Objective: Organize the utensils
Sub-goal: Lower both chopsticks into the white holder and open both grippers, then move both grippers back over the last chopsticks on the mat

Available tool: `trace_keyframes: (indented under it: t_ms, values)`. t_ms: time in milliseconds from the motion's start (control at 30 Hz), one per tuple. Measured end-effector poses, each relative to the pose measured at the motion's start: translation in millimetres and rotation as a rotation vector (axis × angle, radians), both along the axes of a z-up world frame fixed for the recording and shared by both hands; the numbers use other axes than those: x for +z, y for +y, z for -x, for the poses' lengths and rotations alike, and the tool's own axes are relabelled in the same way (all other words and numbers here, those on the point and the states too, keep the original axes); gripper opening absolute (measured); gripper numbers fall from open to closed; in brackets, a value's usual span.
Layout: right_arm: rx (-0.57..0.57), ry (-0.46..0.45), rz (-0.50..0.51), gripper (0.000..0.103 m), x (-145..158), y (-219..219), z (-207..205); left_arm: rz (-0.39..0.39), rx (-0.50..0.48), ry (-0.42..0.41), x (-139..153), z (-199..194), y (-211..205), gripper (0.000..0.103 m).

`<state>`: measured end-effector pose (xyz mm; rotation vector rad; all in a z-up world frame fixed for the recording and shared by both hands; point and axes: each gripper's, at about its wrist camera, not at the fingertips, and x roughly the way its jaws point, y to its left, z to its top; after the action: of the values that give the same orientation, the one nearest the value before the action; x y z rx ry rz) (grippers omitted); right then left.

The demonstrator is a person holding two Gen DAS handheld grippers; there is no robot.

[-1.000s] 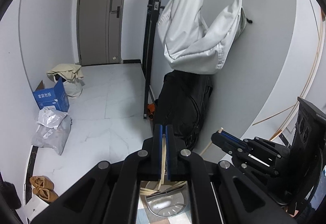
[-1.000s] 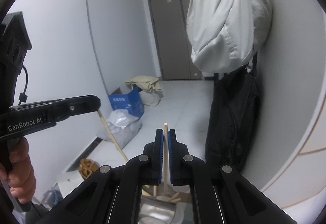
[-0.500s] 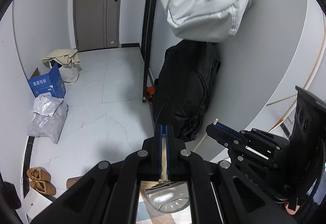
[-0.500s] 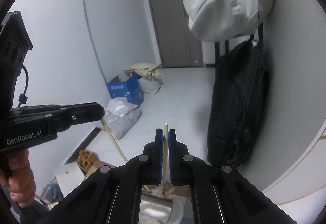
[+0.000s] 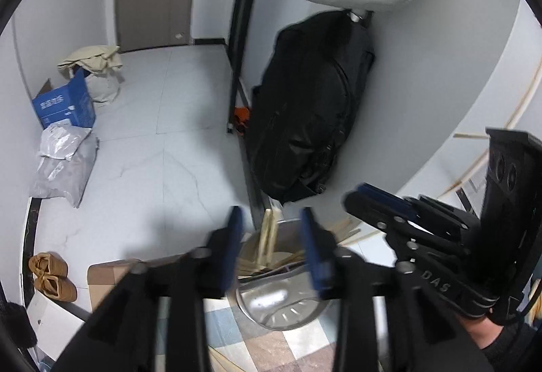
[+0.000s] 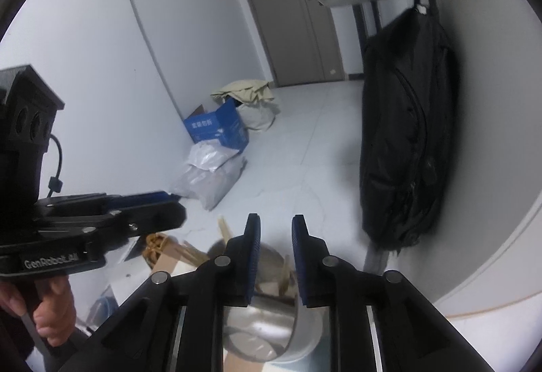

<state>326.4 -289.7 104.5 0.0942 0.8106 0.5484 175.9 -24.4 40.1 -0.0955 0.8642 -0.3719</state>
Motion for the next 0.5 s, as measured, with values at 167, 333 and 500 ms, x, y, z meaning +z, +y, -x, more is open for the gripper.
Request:
trace_keyframes:
  t_ms: [167, 333, 500]
  values:
    - [-0.052, 0.005, -0.033, 0.040, 3, -16, 12, 0.038, 0.047, -0.027, 12, 11, 13, 0.047]
    - [-0.084, -0.043, -0.063, 0.048, 23, -26, 35, 0.012, 0.101, -0.070, 21, 27, 15, 0.057]
    - [-0.084, -0.114, -0.074, 0.063, 48, -25, 62, -0.035, 0.125, -0.125, 31, 47, 11, 0.060]
